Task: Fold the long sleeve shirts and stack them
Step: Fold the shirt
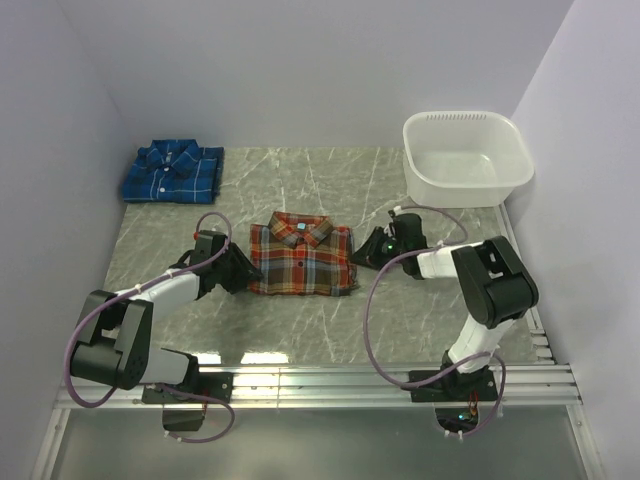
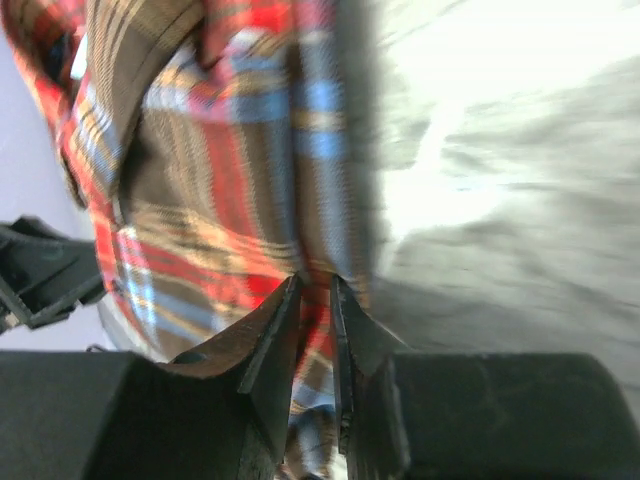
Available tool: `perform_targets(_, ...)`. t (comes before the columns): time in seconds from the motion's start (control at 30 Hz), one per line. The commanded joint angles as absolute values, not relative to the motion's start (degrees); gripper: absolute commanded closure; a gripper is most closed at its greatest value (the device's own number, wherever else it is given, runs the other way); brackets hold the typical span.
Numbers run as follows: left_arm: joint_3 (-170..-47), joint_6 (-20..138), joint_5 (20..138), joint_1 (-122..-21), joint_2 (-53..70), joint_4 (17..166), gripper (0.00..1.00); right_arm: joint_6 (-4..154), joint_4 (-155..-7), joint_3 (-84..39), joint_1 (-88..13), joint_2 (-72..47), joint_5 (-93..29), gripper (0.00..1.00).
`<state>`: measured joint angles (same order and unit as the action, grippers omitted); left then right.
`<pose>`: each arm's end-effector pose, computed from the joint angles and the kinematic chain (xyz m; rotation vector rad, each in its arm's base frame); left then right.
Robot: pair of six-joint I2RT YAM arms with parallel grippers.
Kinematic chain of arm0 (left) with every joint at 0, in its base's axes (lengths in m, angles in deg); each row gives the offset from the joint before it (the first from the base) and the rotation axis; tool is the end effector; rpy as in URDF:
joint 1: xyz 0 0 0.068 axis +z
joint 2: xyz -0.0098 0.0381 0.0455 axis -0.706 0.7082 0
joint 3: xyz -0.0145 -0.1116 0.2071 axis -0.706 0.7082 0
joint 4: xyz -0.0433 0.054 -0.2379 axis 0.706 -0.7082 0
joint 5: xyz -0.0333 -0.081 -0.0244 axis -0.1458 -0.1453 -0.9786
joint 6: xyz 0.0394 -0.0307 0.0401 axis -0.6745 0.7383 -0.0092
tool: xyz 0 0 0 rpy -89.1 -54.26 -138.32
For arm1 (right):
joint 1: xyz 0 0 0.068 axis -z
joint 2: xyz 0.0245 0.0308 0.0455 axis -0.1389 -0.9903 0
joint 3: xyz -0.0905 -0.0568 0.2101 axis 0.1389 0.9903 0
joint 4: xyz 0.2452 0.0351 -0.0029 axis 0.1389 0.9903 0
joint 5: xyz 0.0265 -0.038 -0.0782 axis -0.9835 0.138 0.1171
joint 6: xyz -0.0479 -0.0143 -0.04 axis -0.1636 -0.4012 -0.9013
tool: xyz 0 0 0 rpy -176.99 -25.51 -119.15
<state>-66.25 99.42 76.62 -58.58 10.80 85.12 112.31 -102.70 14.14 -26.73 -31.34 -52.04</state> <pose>0.2389 -0.0677 0.1090 -0.7636 2.4716 -0.6969 0.2913 0.1228 0.0886 0.2635 2.4043 1.0881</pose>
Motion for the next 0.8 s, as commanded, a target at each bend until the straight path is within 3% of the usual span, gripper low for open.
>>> perform_targets(0.0, -65.25, 99.37, 77.43, -58.53, 11.05, 84.5, 0.53, 109.79, -100.77, 14.58, -25.91, -26.47, -51.12, 0.73)
perform_targets(0.27, -66.22, 99.55, 77.78, -58.53, 9.82, 83.53, 0.52, 109.08, -96.71, 17.04, -27.76, -15.29, -54.44, 0.72)
perform_targets(0.53, -67.45, 100.6, 79.45, -58.53, 9.64, 83.44, 0.5, 112.15, -101.63, 22.92, -31.72, -20.9, -56.92, 0.73)
perform_targets(0.77, -70.0, 101.22, 79.1, -56.16, 12.37, 84.41, 0.5, 109.88, -97.25, 21.35, -30.84, -22.59, -50.24, 0.73)
